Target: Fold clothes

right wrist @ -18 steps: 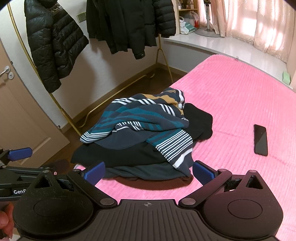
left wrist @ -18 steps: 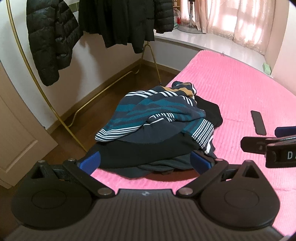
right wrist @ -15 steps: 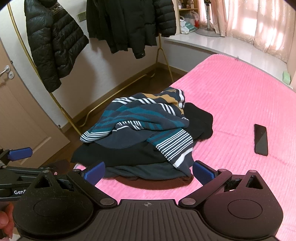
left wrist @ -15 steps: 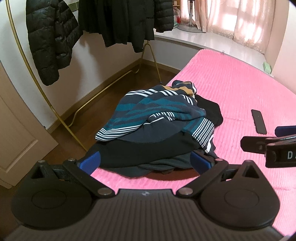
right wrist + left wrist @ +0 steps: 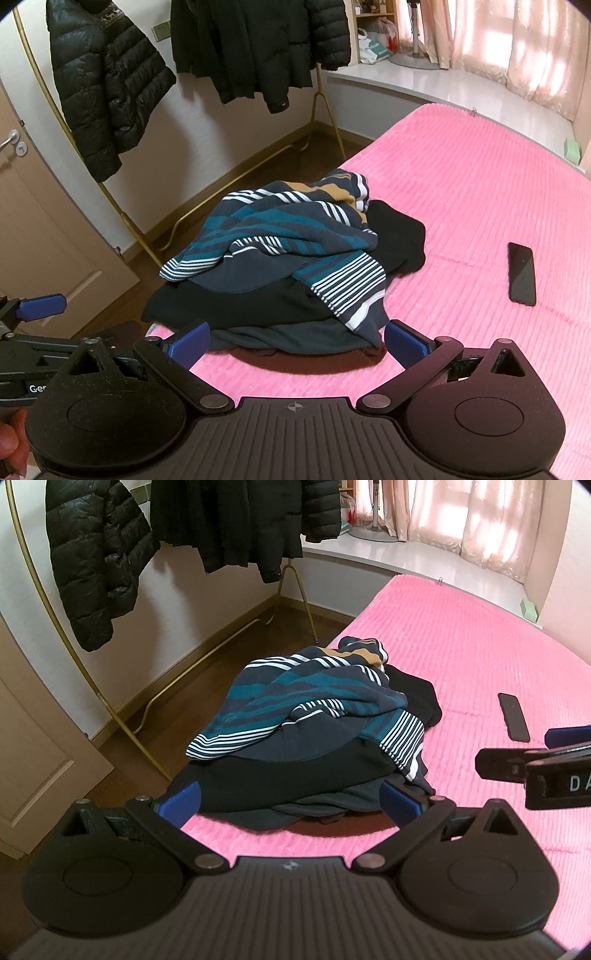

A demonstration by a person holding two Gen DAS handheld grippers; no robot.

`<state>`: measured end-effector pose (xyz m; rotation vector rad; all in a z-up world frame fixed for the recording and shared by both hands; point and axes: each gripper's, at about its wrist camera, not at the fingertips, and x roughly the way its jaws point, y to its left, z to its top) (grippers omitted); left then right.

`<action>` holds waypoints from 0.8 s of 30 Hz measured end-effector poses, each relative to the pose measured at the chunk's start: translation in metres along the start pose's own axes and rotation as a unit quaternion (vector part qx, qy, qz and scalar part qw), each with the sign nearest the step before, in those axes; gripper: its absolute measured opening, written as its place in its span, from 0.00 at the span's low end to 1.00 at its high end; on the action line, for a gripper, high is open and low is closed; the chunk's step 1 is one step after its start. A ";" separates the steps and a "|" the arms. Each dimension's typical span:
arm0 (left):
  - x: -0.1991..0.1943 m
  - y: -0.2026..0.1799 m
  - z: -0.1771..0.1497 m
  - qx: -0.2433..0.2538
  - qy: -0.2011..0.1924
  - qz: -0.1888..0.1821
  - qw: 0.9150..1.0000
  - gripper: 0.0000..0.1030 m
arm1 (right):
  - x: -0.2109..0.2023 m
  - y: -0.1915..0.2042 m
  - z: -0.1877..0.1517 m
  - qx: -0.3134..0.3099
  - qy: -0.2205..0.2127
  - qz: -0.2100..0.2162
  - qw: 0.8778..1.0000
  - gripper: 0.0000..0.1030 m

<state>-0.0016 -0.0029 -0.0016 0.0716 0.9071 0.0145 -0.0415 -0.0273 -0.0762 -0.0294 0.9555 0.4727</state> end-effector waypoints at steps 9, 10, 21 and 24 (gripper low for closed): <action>0.002 0.001 -0.003 0.002 0.002 -0.001 1.000 0.99 | -0.001 0.001 0.001 -0.001 0.003 0.000 1.000 1.00; 0.002 0.001 -0.003 0.002 0.002 -0.001 1.000 0.99 | 0.000 0.001 0.001 0.000 0.003 0.000 1.000 1.00; 0.001 -0.002 -0.006 0.001 0.003 0.000 1.000 0.99 | -0.002 0.003 0.002 -0.002 0.005 -0.001 1.000 1.00; 0.001 -0.002 -0.008 0.002 0.003 0.000 1.000 0.99 | -0.002 0.004 0.001 -0.004 0.004 -0.002 1.000 1.00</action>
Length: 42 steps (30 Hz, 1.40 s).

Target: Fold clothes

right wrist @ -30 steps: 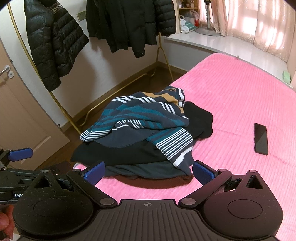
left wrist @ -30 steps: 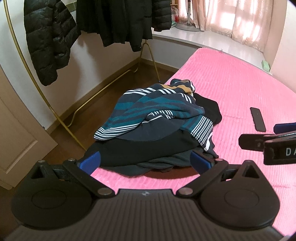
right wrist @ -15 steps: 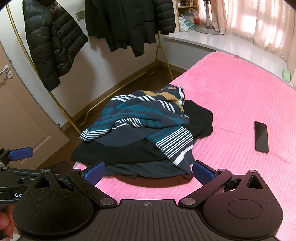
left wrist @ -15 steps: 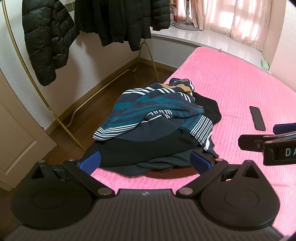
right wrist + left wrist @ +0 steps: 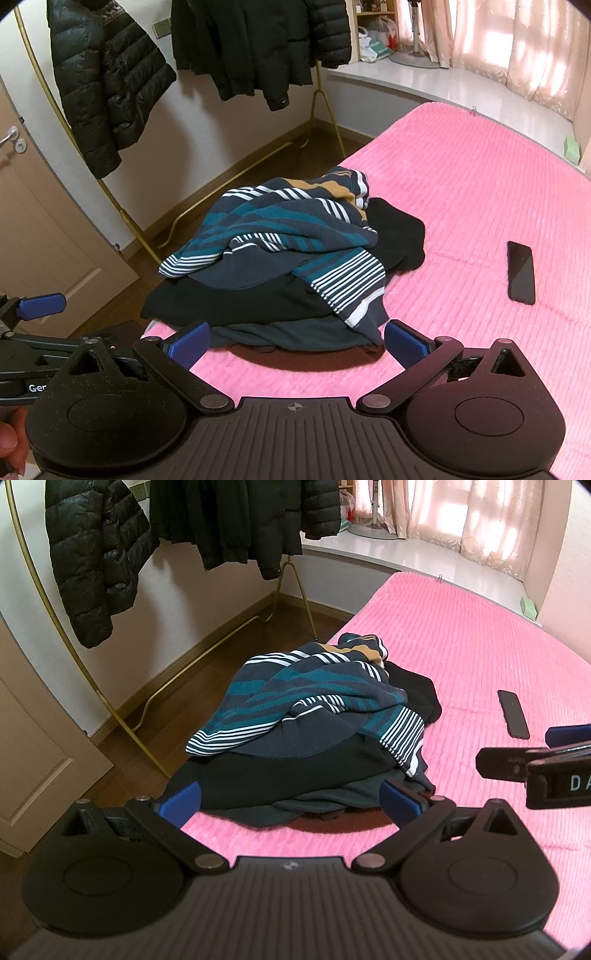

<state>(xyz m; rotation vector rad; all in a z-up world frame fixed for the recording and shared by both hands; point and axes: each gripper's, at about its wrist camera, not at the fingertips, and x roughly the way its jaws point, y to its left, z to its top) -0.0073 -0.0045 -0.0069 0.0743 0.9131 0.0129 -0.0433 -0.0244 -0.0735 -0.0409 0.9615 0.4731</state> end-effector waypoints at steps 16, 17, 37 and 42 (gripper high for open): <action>0.003 -0.001 0.001 0.011 -0.001 0.001 1.000 0.99 | -0.001 -0.005 0.002 -0.016 0.003 0.006 1.000 1.00; 0.004 -0.001 0.001 0.011 -0.002 0.005 1.000 0.98 | -0.002 -0.007 0.001 -0.024 0.000 0.007 1.000 1.00; 0.089 0.019 0.031 0.148 -0.019 0.014 0.989 0.98 | 0.061 -0.059 0.030 -0.229 -0.016 0.060 0.971 1.00; 0.172 0.026 0.048 0.249 -0.014 -0.030 0.968 0.94 | 0.129 -0.044 0.058 -0.277 0.000 0.045 0.960 0.99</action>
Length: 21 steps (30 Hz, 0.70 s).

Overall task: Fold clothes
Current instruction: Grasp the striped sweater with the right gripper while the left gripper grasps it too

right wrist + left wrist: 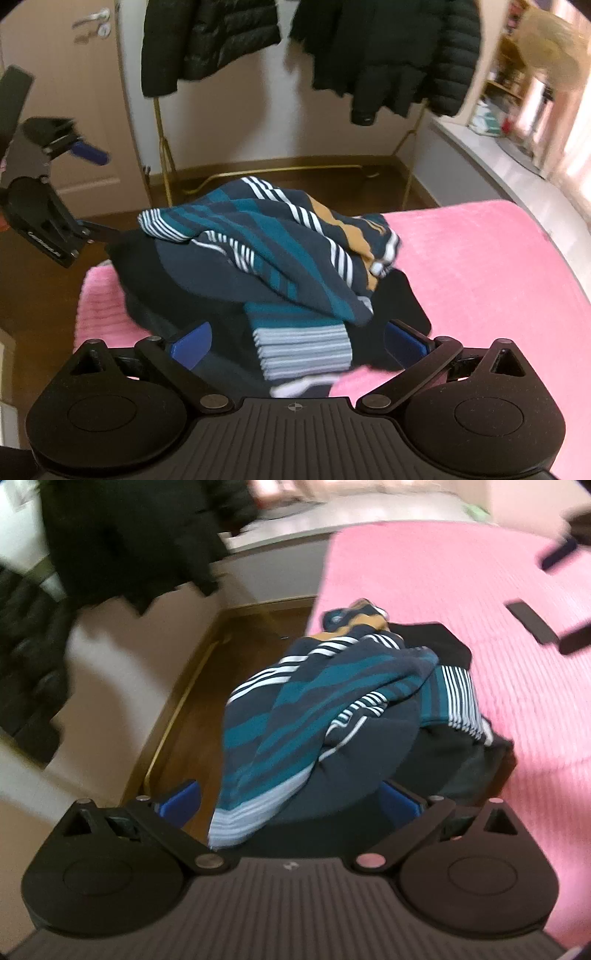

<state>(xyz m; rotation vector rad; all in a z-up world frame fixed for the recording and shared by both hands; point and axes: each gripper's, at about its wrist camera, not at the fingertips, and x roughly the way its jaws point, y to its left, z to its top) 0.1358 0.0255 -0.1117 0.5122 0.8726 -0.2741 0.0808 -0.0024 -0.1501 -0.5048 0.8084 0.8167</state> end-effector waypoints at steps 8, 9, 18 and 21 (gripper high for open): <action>0.109 0.027 -0.014 0.091 0.019 -0.057 0.994 0.81 | 0.142 0.004 0.038 -0.111 0.039 0.010 0.993 0.87; 0.117 0.032 -0.017 0.090 0.025 -0.063 0.994 0.76 | 0.156 0.005 0.041 -0.127 0.045 0.014 0.991 0.83; 0.144 0.048 -0.026 0.076 0.042 -0.113 0.990 0.29 | 0.225 0.001 0.040 -0.179 0.088 0.058 0.978 0.53; 0.129 0.045 -0.019 0.084 0.034 -0.104 0.990 0.15 | 0.212 -0.005 0.037 -0.158 0.078 0.059 0.983 0.16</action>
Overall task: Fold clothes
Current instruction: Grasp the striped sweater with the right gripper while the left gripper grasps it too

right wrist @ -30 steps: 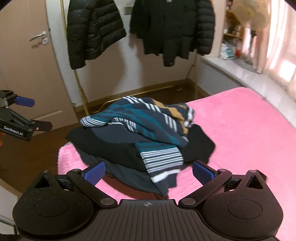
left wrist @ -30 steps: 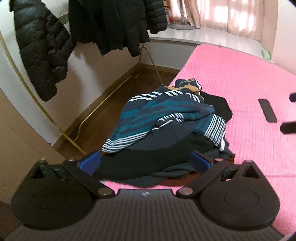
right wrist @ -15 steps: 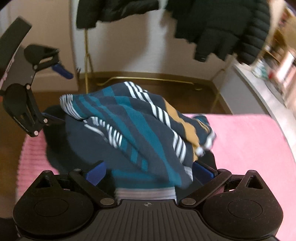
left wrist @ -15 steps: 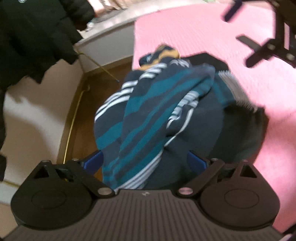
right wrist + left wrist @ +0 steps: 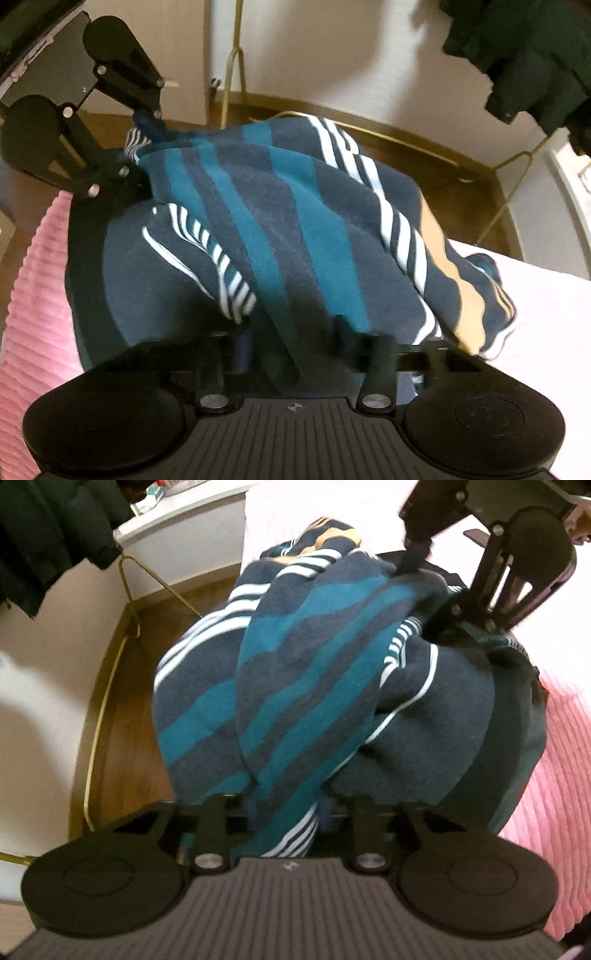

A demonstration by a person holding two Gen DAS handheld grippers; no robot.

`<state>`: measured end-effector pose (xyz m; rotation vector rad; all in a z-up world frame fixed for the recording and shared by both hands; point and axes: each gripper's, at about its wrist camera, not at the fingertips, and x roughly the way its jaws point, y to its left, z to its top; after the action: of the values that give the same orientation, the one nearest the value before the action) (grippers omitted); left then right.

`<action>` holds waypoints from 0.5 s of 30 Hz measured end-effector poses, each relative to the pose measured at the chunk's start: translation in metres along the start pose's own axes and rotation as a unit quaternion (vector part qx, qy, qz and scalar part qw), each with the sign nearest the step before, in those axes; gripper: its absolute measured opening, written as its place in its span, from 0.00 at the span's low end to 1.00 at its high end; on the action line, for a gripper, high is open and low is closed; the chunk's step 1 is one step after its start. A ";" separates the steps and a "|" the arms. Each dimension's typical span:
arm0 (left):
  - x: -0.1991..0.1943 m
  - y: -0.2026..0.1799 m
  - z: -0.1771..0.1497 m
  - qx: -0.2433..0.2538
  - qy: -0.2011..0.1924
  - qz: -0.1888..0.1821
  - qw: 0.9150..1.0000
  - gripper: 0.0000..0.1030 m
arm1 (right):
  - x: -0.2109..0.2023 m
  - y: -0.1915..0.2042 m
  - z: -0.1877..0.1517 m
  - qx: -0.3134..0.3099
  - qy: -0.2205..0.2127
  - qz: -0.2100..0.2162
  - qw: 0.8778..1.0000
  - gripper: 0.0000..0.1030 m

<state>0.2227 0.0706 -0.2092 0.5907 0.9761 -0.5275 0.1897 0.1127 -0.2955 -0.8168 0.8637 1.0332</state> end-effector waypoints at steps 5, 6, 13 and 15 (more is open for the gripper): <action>-0.073 -0.018 0.017 0.029 -0.075 0.001 0.997 0.12 | -0.071 -0.015 -0.023 0.102 -0.054 -0.033 0.993 0.13; -0.091 -0.027 0.021 0.035 -0.090 -0.005 0.995 0.12 | -0.092 -0.014 -0.032 0.118 -0.068 -0.038 0.990 0.13; -0.209 -0.150 0.044 0.070 -0.175 -0.094 0.978 0.12 | -0.247 0.040 -0.156 0.214 -0.111 -0.072 0.968 0.13; -0.233 -0.200 0.048 0.087 -0.187 -0.113 0.972 0.12 | -0.285 0.060 -0.203 0.237 -0.112 -0.077 0.962 0.13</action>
<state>0.0137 -0.0720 -0.0290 0.5133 0.6445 -0.8996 0.0160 -0.1534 -0.1377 -0.3452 0.7945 0.7214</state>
